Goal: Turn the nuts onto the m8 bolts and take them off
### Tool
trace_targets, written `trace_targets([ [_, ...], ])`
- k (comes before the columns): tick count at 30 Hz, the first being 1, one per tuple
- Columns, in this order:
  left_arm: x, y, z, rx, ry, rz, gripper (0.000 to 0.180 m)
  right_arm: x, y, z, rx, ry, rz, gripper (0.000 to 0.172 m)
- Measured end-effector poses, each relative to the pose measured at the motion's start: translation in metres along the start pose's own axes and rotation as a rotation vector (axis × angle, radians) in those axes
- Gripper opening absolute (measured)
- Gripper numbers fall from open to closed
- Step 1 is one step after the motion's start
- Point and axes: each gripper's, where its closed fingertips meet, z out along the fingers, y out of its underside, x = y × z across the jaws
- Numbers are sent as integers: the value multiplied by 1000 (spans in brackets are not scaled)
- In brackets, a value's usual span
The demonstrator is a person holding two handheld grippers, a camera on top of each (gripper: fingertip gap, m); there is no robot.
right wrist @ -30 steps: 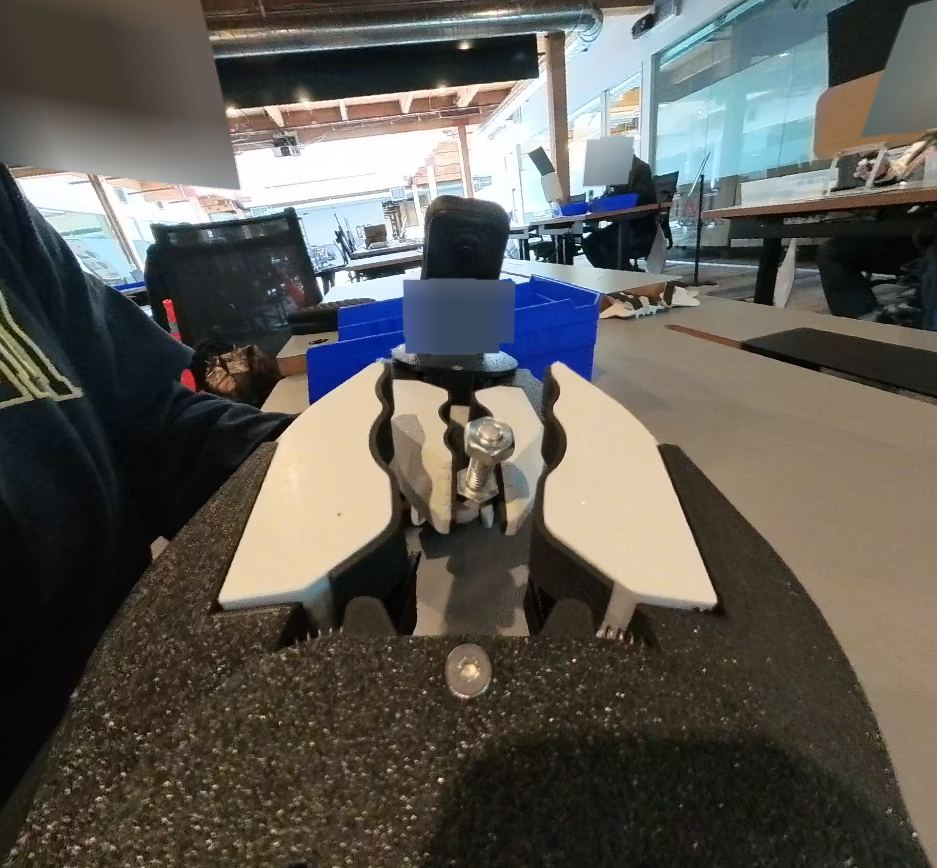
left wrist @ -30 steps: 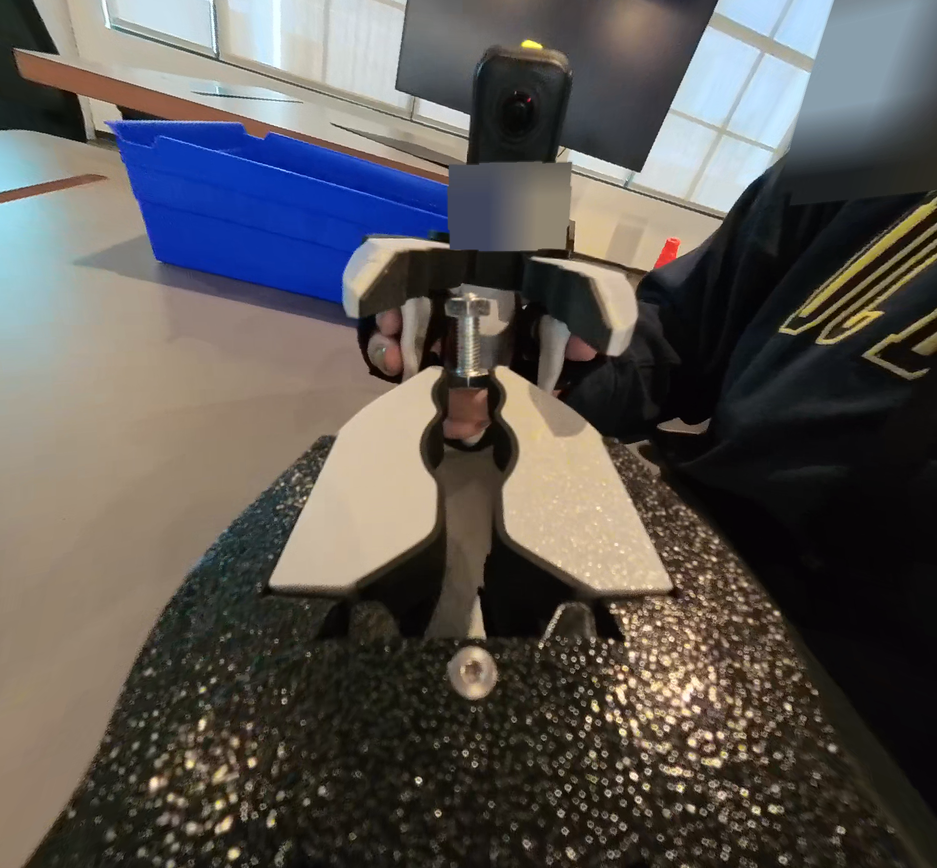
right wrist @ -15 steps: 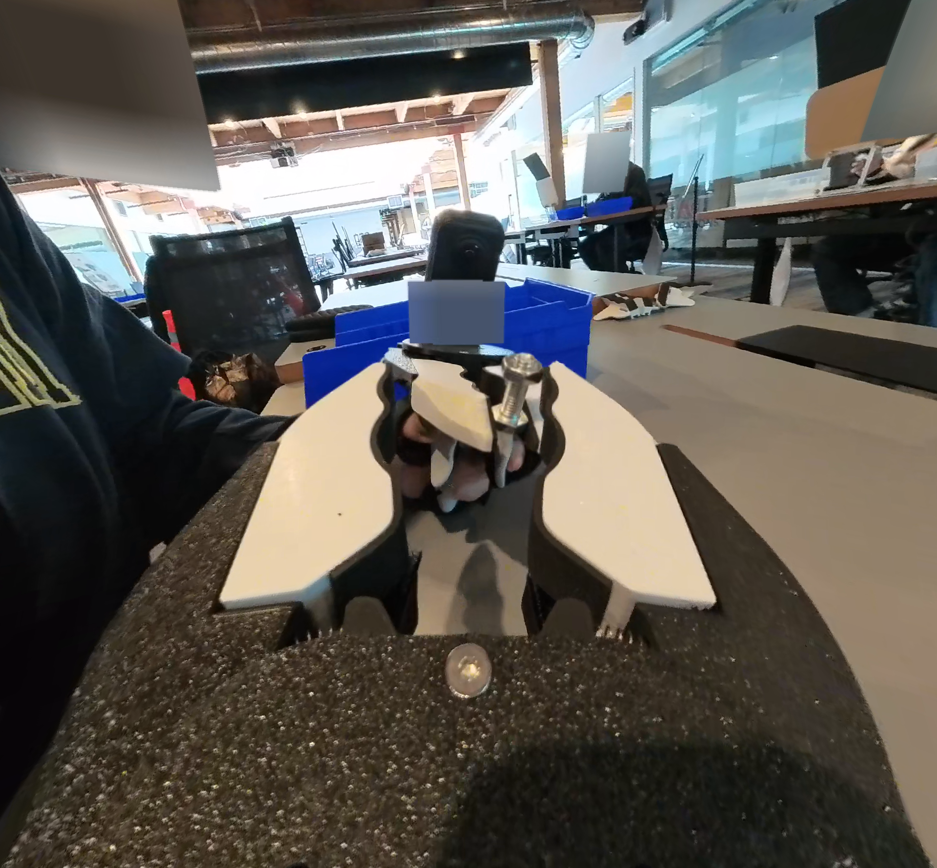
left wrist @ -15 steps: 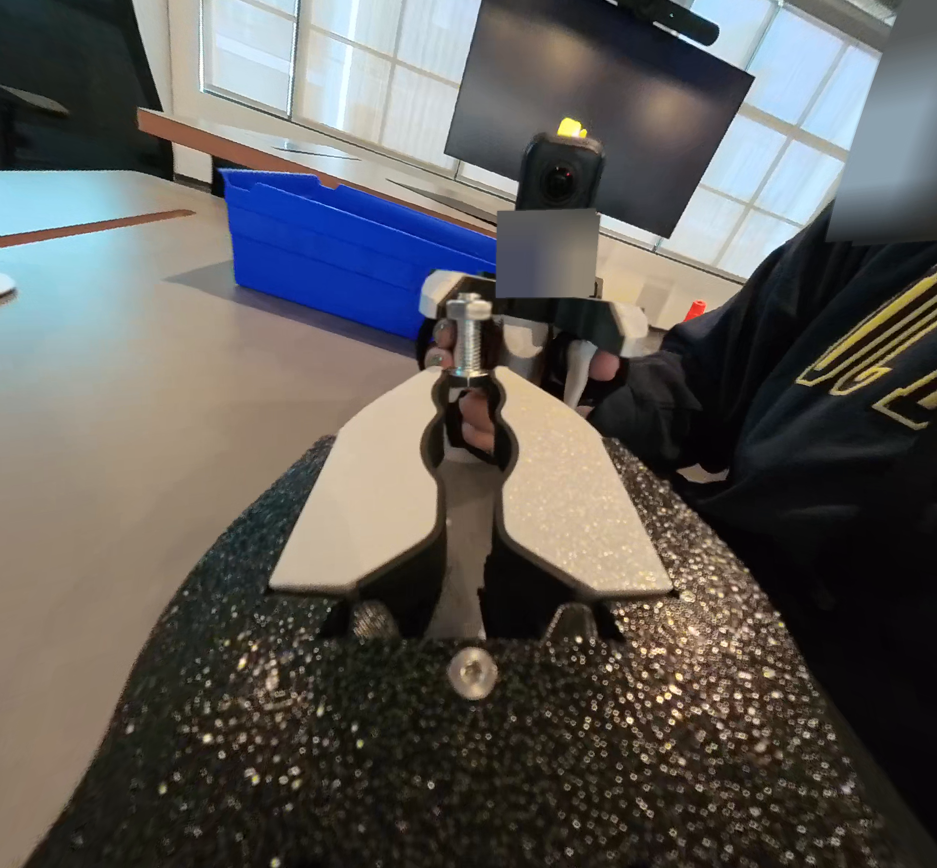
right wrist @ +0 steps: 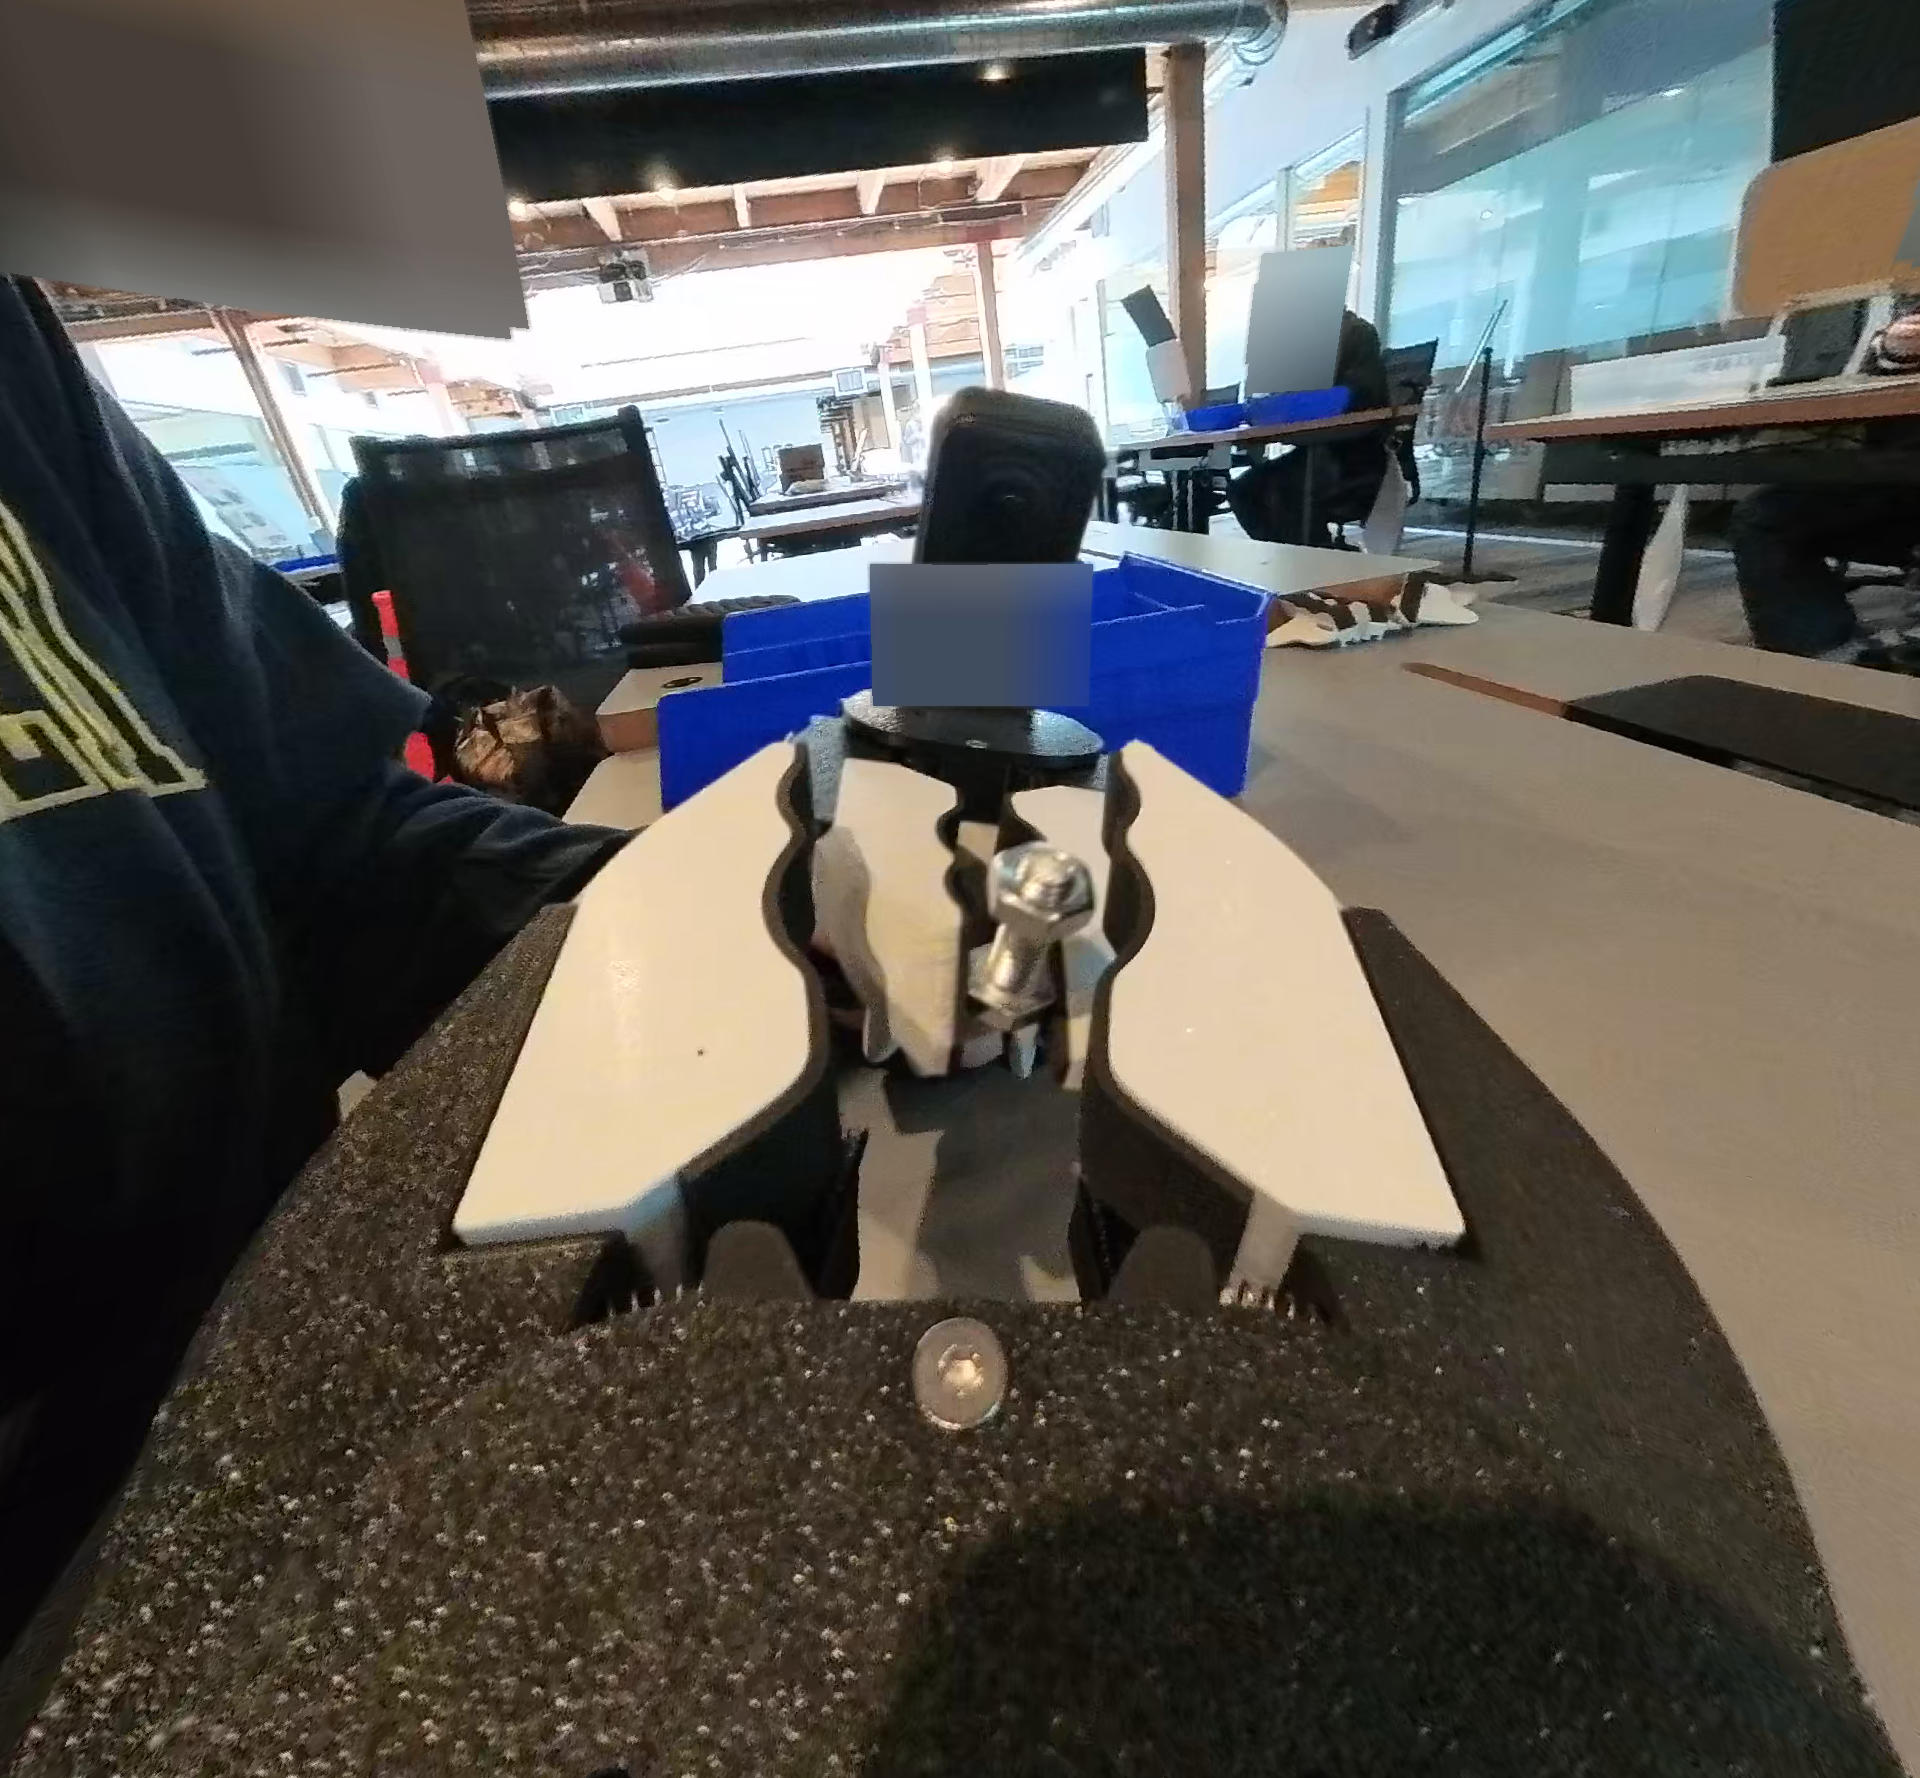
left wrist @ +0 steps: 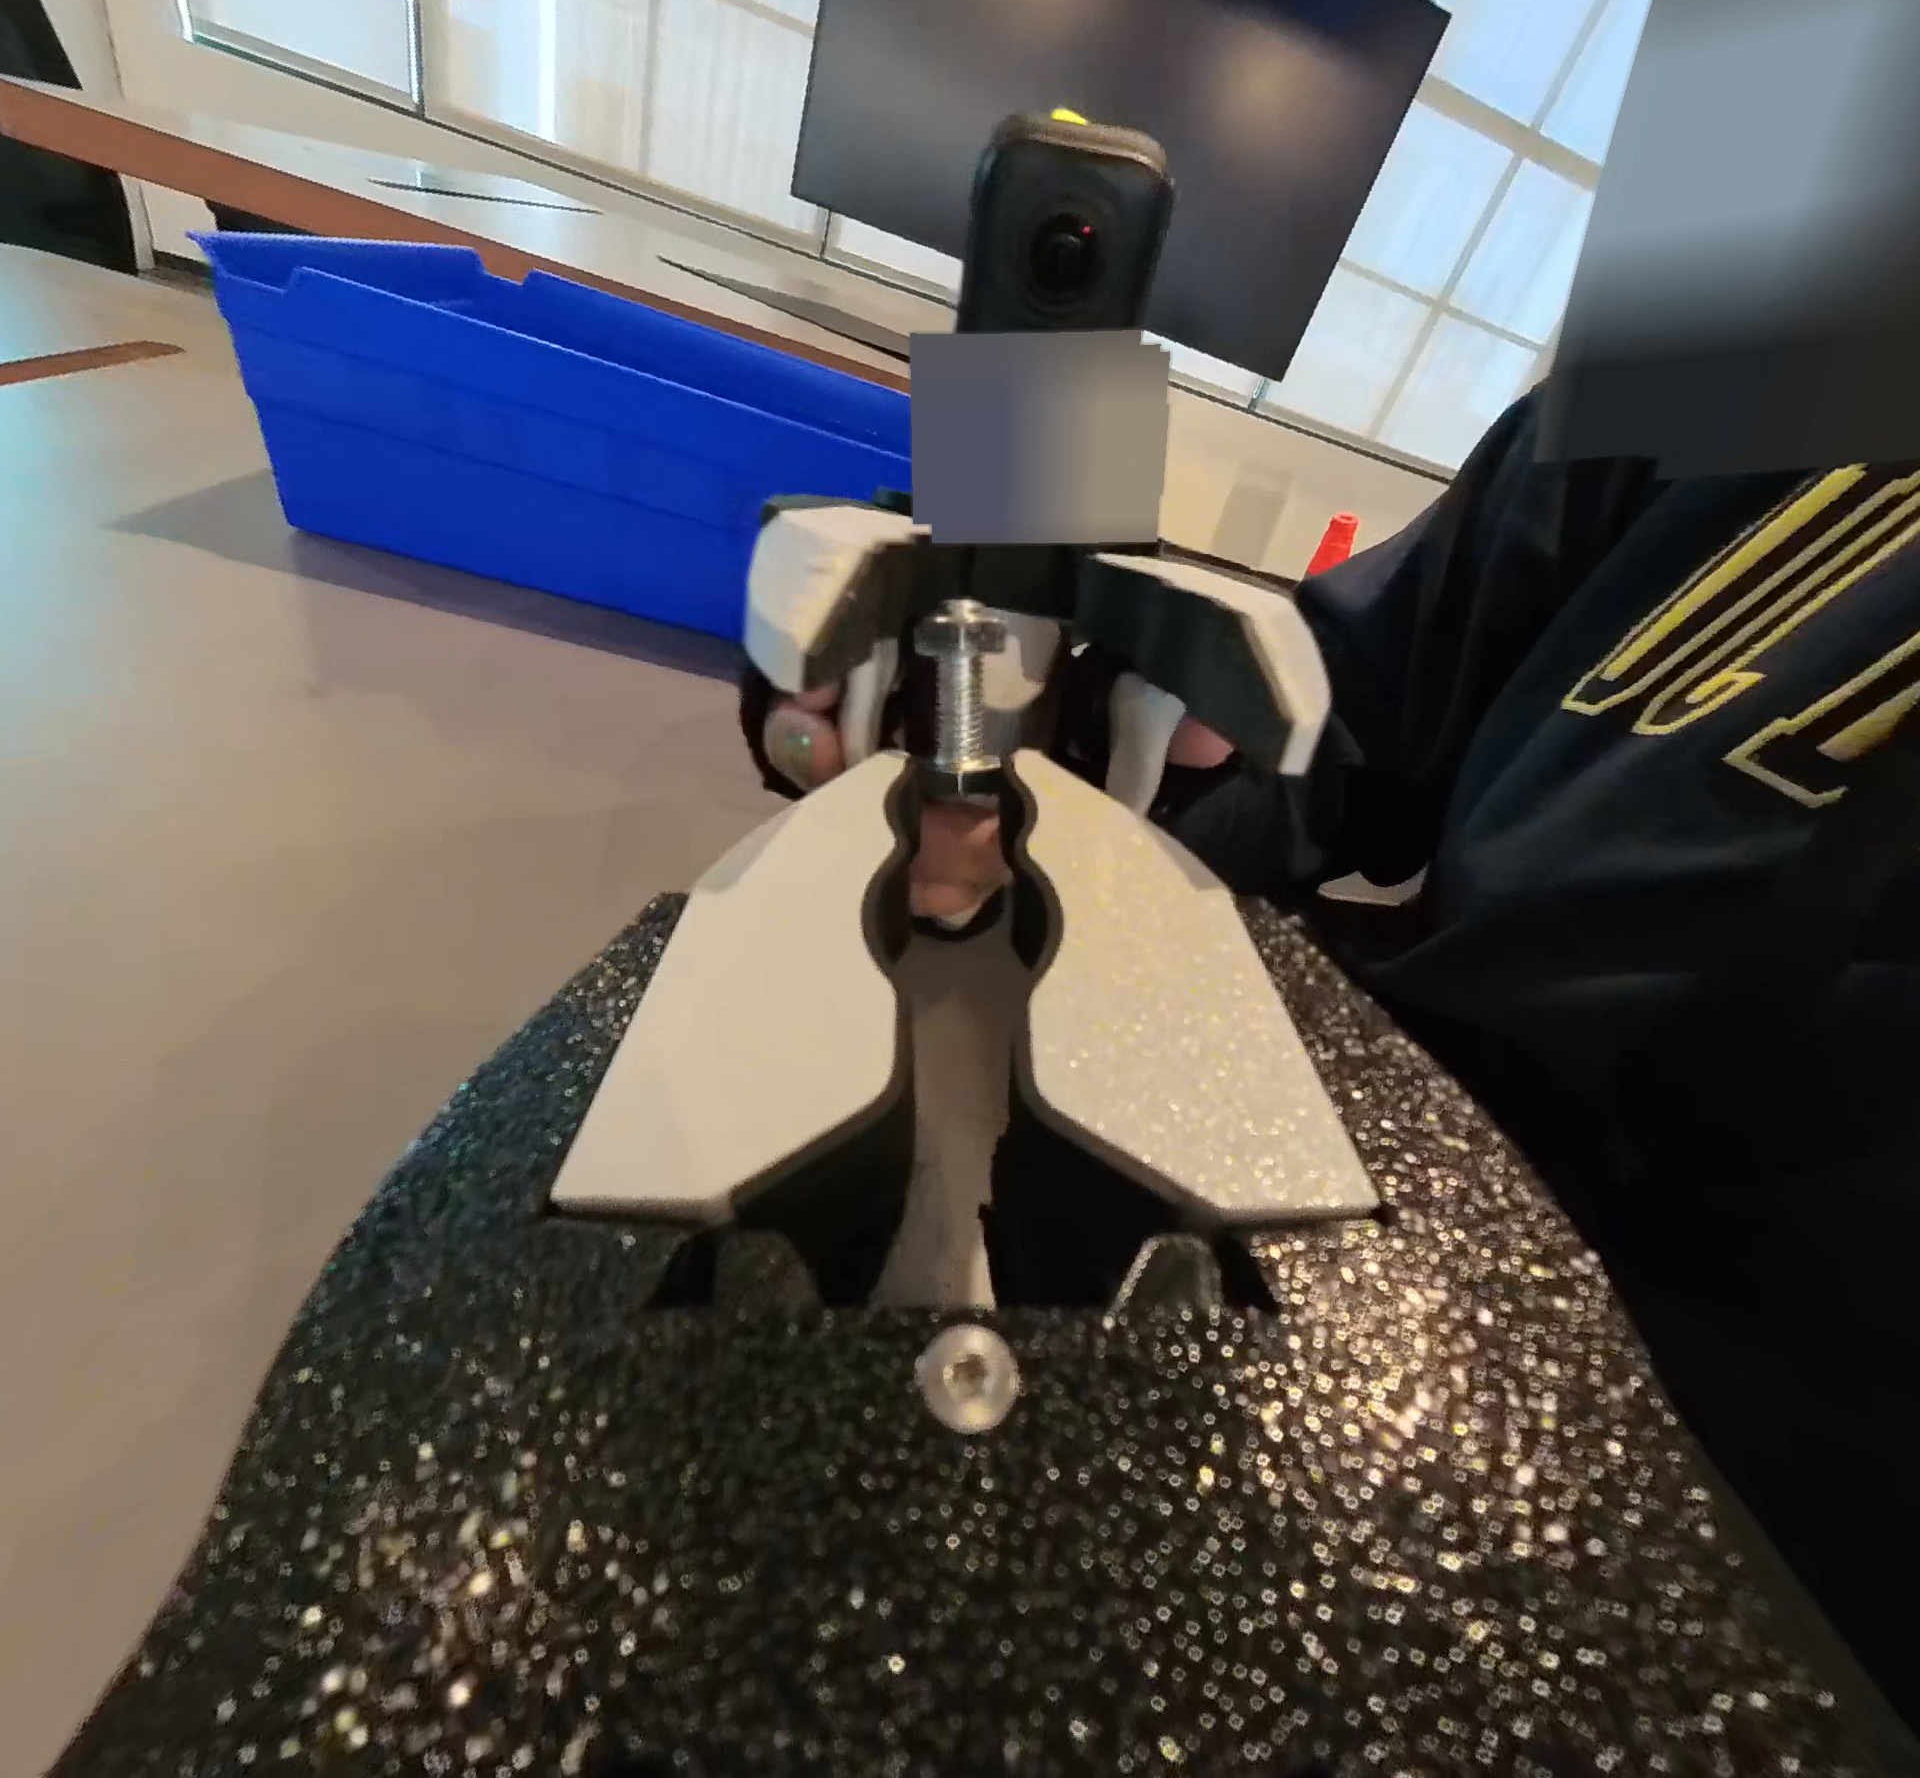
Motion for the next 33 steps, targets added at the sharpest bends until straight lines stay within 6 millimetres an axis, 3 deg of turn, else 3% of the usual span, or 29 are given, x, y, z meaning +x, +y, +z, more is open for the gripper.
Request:
trace_targets([
  [13,-25,-19,-33,123,-138,-26,14,12,-6,-7,36,43,36,51],
  [22,0,1,-3,-11,9,-6,14,6,-3,-1,14,31,2,57],
  [33,2,-2,-3,11,36,-28,14,-4,-1,3,-2,-19,-20,54],
])
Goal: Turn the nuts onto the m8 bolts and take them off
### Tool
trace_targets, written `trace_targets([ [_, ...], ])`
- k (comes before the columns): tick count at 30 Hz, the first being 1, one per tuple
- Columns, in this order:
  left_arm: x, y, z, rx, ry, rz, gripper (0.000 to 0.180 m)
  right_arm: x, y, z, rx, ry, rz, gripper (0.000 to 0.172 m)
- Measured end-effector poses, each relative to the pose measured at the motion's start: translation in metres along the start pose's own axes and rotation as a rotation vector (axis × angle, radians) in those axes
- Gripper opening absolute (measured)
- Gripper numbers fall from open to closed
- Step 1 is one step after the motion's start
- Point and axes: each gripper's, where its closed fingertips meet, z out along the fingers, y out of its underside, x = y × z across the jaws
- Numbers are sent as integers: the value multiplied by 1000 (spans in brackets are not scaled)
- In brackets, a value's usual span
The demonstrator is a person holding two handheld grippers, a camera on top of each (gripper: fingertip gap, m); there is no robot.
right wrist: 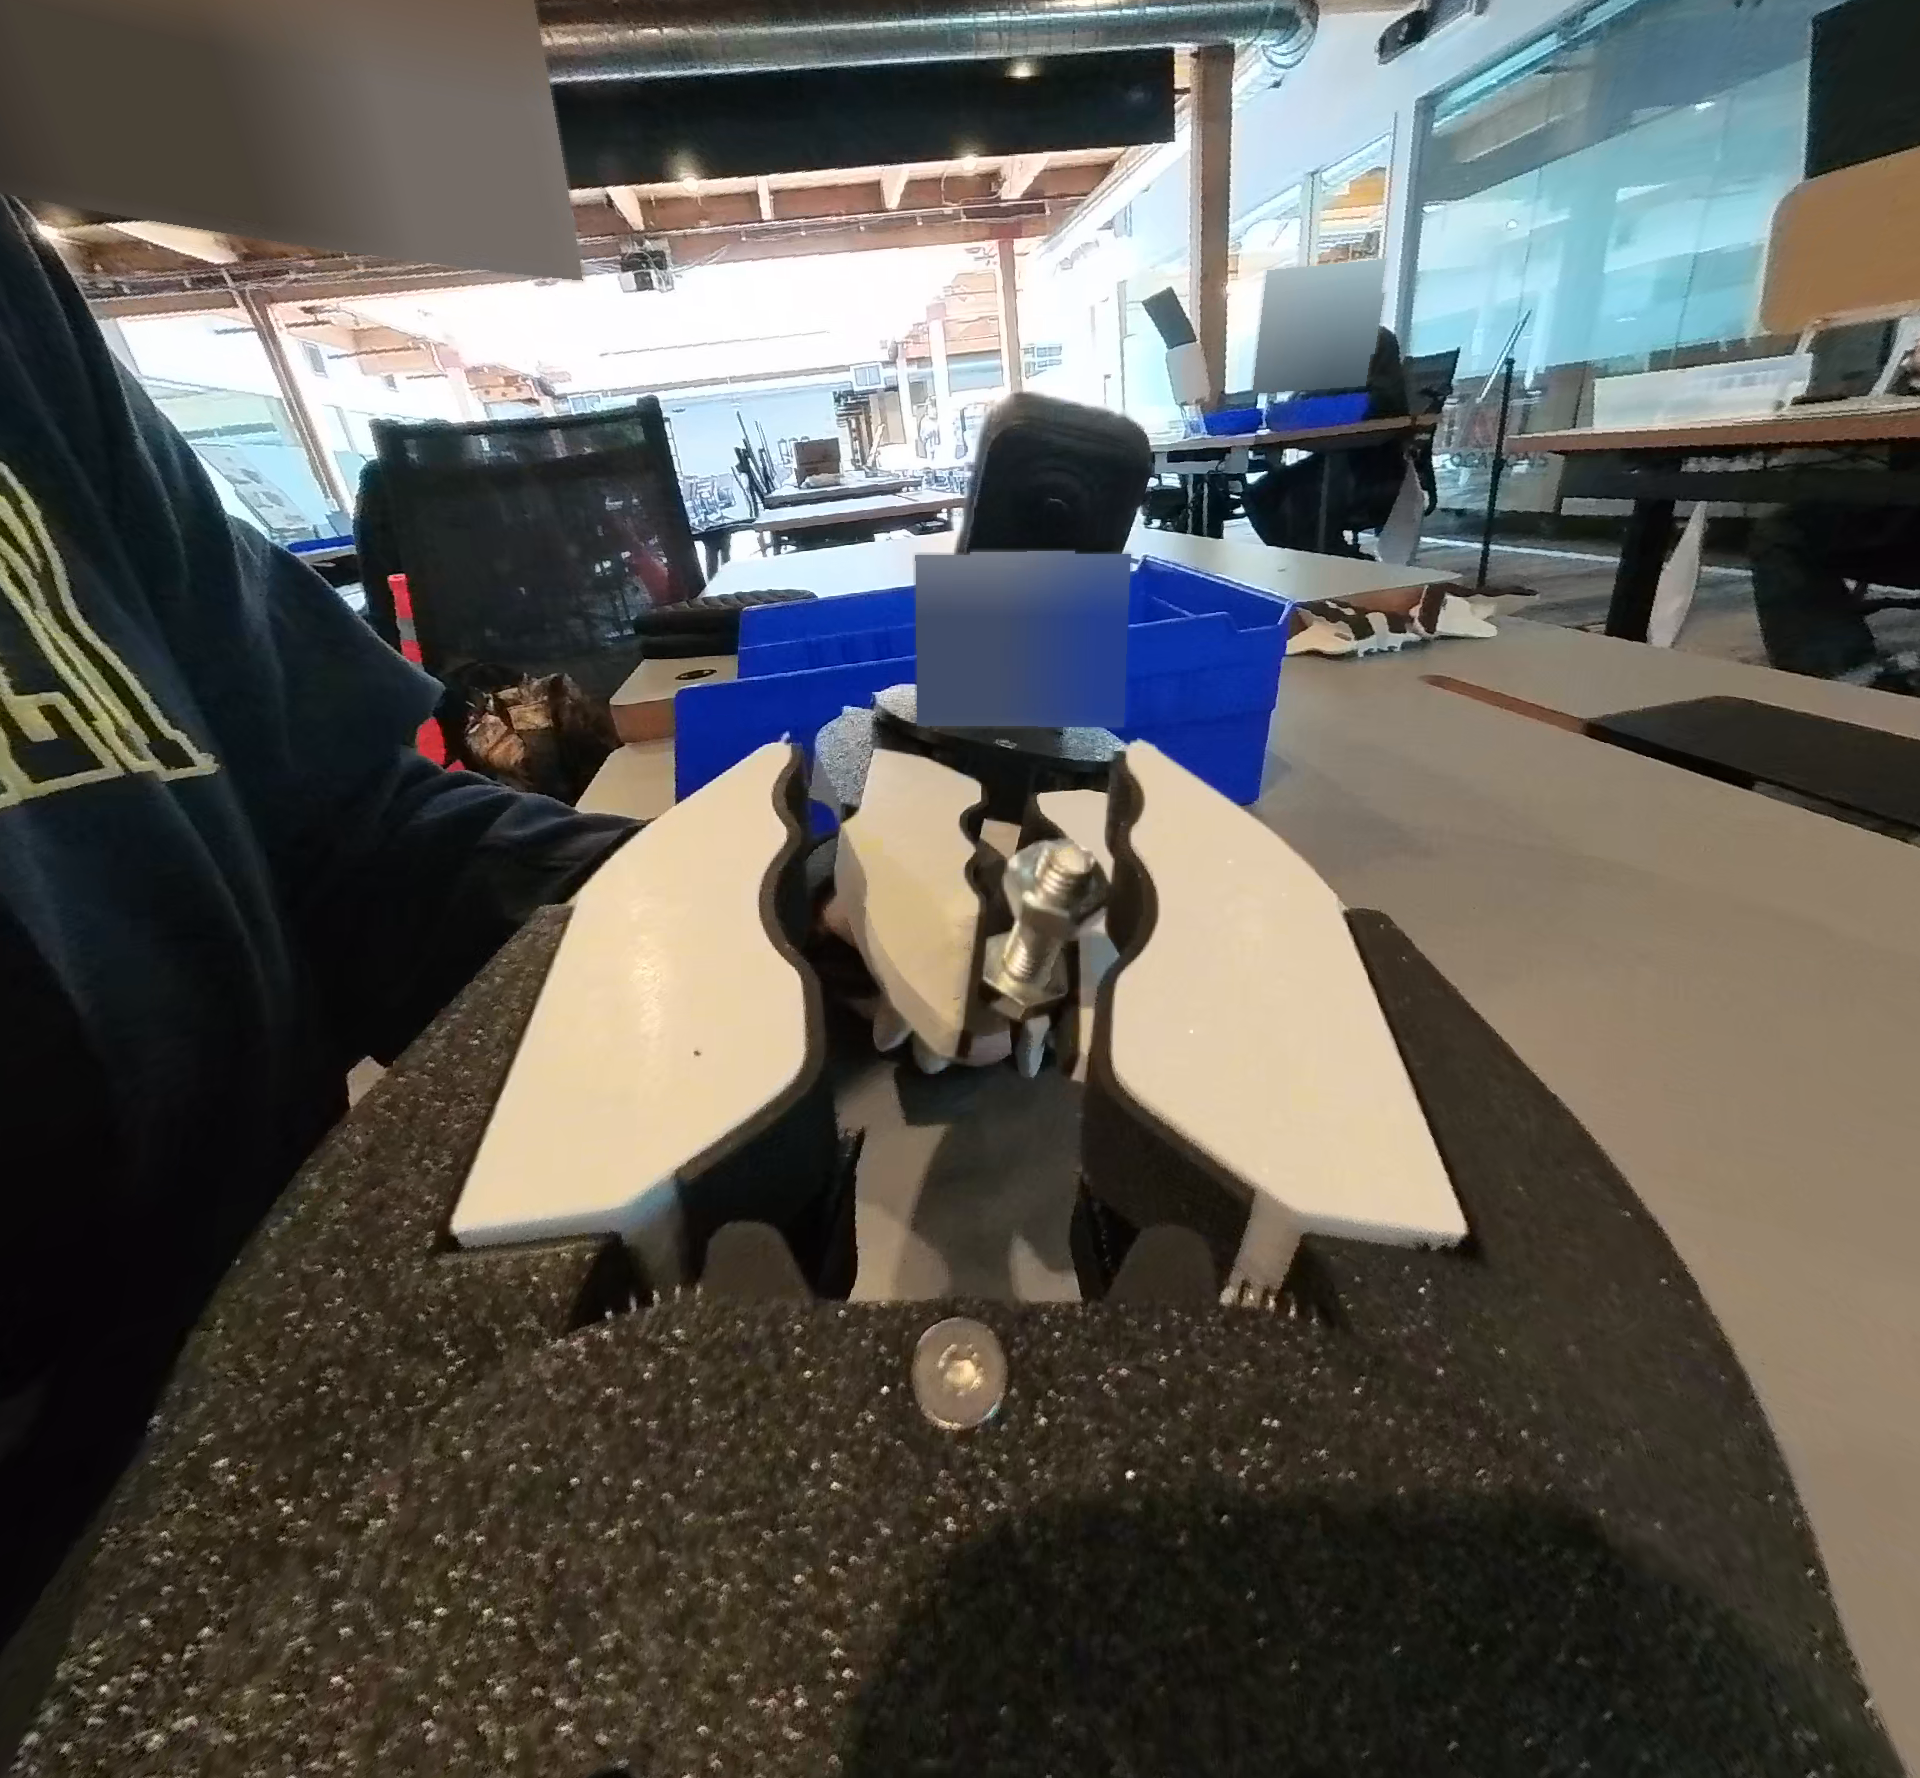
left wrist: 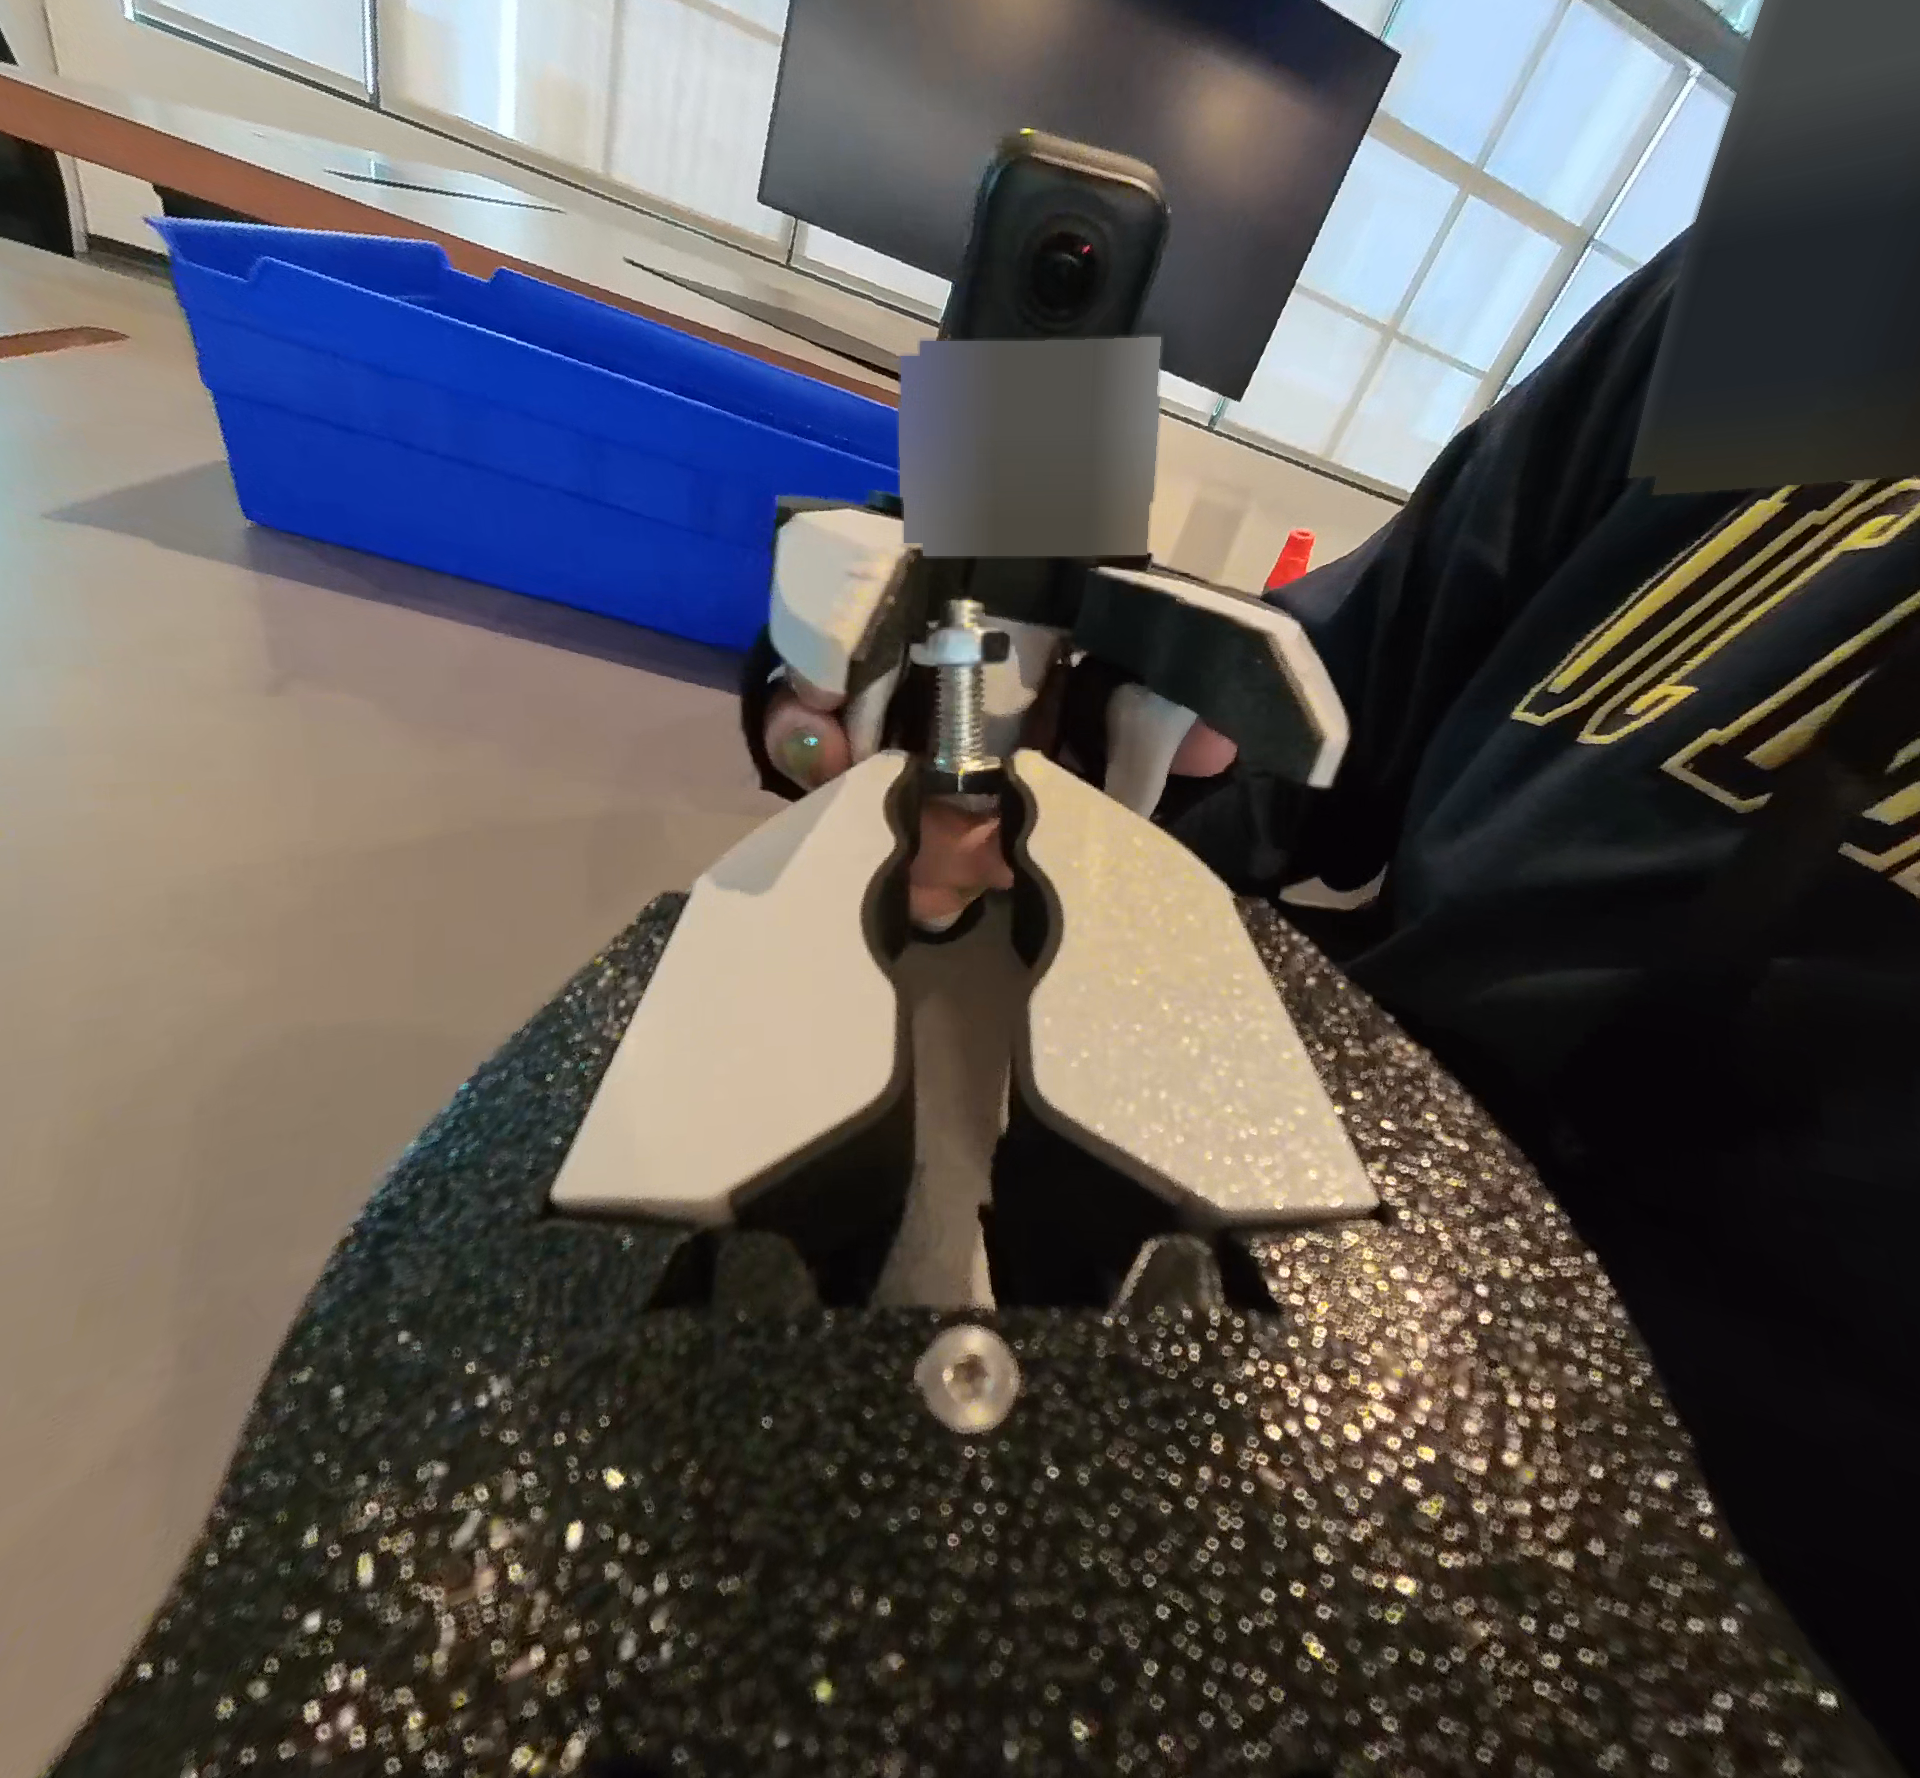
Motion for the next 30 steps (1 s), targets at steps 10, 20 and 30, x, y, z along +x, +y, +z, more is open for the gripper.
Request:
trace_targets([
  [10,-20,-18,-25,118,-120,-9,14,14,-3,-7,27,48,39,55],
  [20,-23,-19,-27,127,-130,-25,14,20,0,-7,15,91,52,51],
  [30,-10,-2,-8,8,-43,-11,14,10,0,-4,14,42,39,52],
])
